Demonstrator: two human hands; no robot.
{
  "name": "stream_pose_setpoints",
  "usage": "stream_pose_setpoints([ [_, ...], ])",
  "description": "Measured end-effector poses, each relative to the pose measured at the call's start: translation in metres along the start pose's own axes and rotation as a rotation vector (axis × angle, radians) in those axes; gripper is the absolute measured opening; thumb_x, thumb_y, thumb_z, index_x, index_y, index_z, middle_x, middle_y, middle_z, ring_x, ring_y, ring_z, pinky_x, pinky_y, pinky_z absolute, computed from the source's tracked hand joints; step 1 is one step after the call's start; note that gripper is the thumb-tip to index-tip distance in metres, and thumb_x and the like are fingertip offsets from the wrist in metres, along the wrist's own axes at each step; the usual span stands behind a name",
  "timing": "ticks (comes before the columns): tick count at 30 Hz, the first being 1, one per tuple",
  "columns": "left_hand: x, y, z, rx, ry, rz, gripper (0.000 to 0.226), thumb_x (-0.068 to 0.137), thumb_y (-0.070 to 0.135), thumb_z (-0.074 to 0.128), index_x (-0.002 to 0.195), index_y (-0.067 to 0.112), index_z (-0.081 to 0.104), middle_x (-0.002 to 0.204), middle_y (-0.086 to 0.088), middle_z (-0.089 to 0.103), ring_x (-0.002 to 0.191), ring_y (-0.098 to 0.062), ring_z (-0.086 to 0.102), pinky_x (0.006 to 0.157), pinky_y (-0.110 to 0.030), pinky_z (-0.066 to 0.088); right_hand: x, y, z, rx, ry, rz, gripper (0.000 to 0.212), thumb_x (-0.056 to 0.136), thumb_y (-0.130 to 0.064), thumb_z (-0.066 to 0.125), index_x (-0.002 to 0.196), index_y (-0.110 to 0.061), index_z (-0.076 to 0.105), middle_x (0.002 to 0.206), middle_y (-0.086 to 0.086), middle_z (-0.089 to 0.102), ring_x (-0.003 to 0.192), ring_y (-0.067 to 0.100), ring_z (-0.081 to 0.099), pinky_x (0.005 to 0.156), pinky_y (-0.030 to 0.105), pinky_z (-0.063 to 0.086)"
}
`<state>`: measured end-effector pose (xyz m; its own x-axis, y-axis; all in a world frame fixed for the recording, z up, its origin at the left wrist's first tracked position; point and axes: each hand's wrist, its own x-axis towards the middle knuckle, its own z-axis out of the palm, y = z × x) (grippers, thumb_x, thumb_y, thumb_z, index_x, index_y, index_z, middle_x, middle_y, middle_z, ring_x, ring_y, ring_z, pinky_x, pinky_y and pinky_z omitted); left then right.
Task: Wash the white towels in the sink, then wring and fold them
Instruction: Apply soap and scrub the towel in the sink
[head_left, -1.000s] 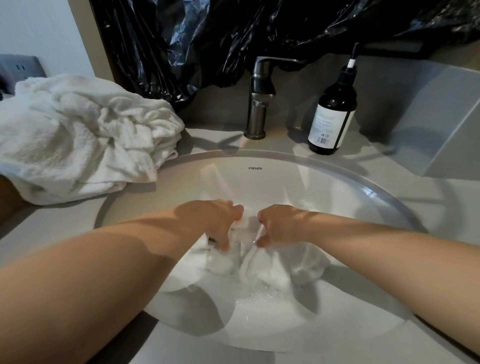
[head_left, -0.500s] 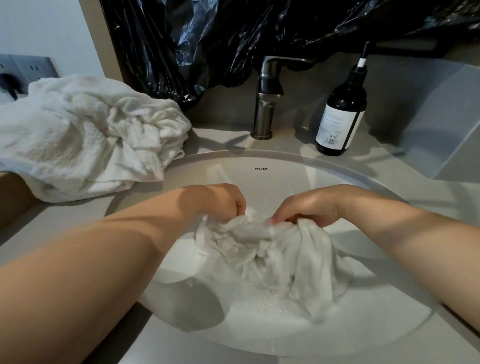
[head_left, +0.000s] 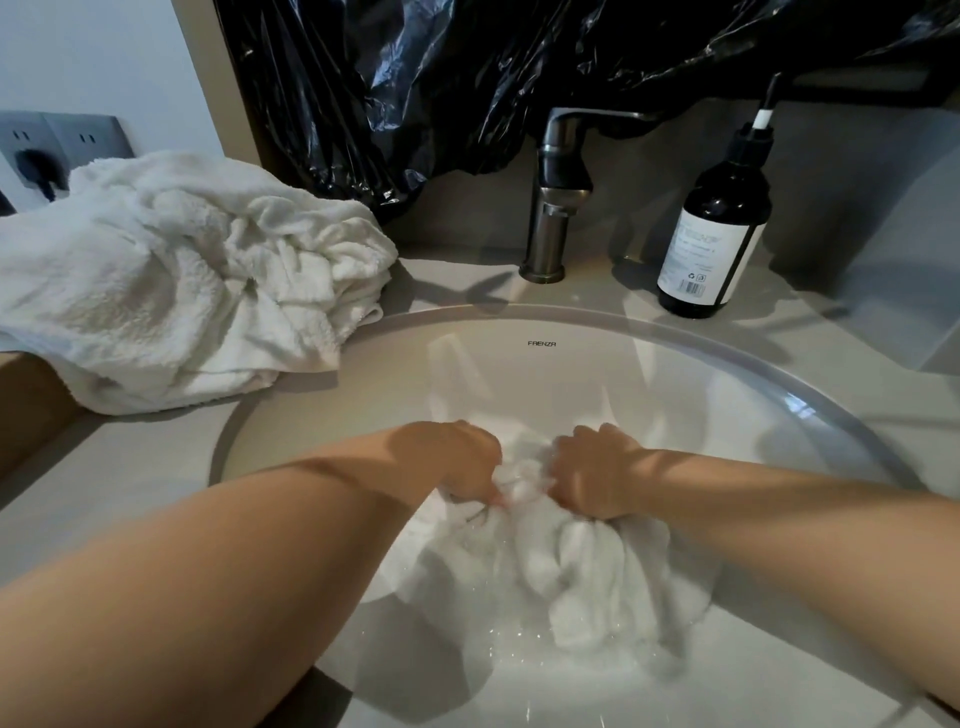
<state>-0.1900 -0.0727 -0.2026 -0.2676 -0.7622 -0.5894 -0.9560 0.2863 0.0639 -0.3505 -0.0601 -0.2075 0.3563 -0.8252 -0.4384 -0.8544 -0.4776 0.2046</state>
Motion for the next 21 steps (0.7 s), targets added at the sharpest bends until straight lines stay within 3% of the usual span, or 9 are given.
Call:
stream_pose_setpoints([
  [3,-0.007,-0.012,-0.017,-0.466,0.138,-0.060,0.034,0.093,0.042,0.060,0.118,0.018,0.058,0.111,-0.002,0.054,0.103,-0.028,0.059,0.095,-0.038,0.049,0.003,0.019,-0.016,0.327,0.028,0.128,0.032,0.101,-0.027,0.042,0.115,-0.005,0.062,0.116,0.012,0.064,0.106,0.029,0.061,0.082,0.030,0.045],
  [6,-0.016,-0.019,-0.035,-1.039,0.279,-0.039,0.025,0.090,0.041,0.064,0.100,0.018,0.066,0.109,-0.008,0.067,0.103,-0.027,0.066,0.098,-0.042,0.052,-0.004,0.036,-0.041,1.182,0.164,0.262,0.035,0.099,-0.024,0.053,0.072,-0.003,0.056,0.067,0.016,0.056,0.063,0.028,0.053,0.065,0.034,0.043],
  [7,-0.018,-0.016,-0.039,-1.180,0.307,-0.029,0.024,0.091,0.042,0.064,0.099,0.019,0.067,0.109,-0.009,0.069,0.102,-0.026,0.067,0.096,-0.041,0.053,-0.010,0.038,-0.048,1.453,0.222,0.268,0.035,0.098,-0.024,0.055,0.069,-0.004,0.056,0.067,0.016,0.057,0.064,0.028,0.053,0.067,0.037,0.046],
  [9,-0.019,-0.005,-0.045,-1.413,0.311,0.011,0.033,0.092,0.046,0.062,0.104,0.016,0.066,0.108,-0.007,0.070,0.100,-0.024,0.067,0.090,-0.037,0.055,-0.019,0.033,-0.057,1.694,0.416,0.271,0.028,0.094,-0.026,0.058,0.073,-0.009,0.060,0.076,0.016,0.062,0.072,0.029,0.059,0.070,0.039,0.052],
  [11,-0.018,0.012,-0.049,-1.594,0.309,0.057,0.046,0.095,0.050,0.055,0.111,0.008,0.064,0.105,-0.011,0.070,0.099,-0.028,0.066,0.089,-0.039,0.054,-0.026,0.016,-0.063,1.618,0.675,0.245,0.030,0.093,-0.026,0.055,0.066,-0.013,0.055,0.066,0.007,0.058,0.064,0.024,0.054,0.060,0.025,0.045],
  [13,-0.019,0.027,-0.050,-1.656,0.383,0.022,0.051,0.100,0.047,0.048,0.122,0.003,0.061,0.098,-0.010,0.068,0.100,-0.029,0.063,0.098,-0.045,0.050,-0.030,-0.003,-0.067,1.522,0.839,0.195,0.033,0.094,-0.023,0.052,0.065,-0.009,0.056,0.062,0.003,0.056,0.061,0.018,0.052,0.060,0.023,0.044],
  [16,-0.027,0.039,-0.051,-1.657,0.456,0.005,0.049,0.104,0.037,0.042,0.132,-0.002,0.051,0.084,-0.002,0.055,0.096,-0.026,0.054,0.098,-0.043,0.047,-0.017,-0.007,-0.063,1.398,0.832,0.153,0.034,0.095,-0.025,0.048,0.069,-0.010,0.063,0.063,0.003,0.059,0.066,0.021,0.055,0.064,0.027,0.046],
  [19,-0.031,0.043,-0.059,-1.757,0.478,-0.109,0.044,0.102,0.041,0.047,0.122,0.004,0.056,0.099,-0.010,0.063,0.102,-0.029,0.060,0.100,-0.042,0.048,-0.016,0.004,-0.062,1.360,0.792,0.161,0.042,0.098,-0.024,0.047,0.059,-0.010,0.049,0.053,-0.004,0.048,0.054,0.014,0.045,0.048,0.021,0.037],
  [21,-0.033,0.042,-0.061,-1.774,0.483,-0.177,0.040,0.102,0.040,0.047,0.113,0.003,0.059,0.103,-0.013,0.064,0.100,-0.029,0.062,0.099,-0.040,0.049,-0.025,-0.001,-0.064,1.396,0.852,0.110,0.043,0.098,-0.023,0.047,0.056,-0.012,0.046,0.049,-0.010,0.044,0.048,0.006,0.039,0.049,0.022,0.034],
])
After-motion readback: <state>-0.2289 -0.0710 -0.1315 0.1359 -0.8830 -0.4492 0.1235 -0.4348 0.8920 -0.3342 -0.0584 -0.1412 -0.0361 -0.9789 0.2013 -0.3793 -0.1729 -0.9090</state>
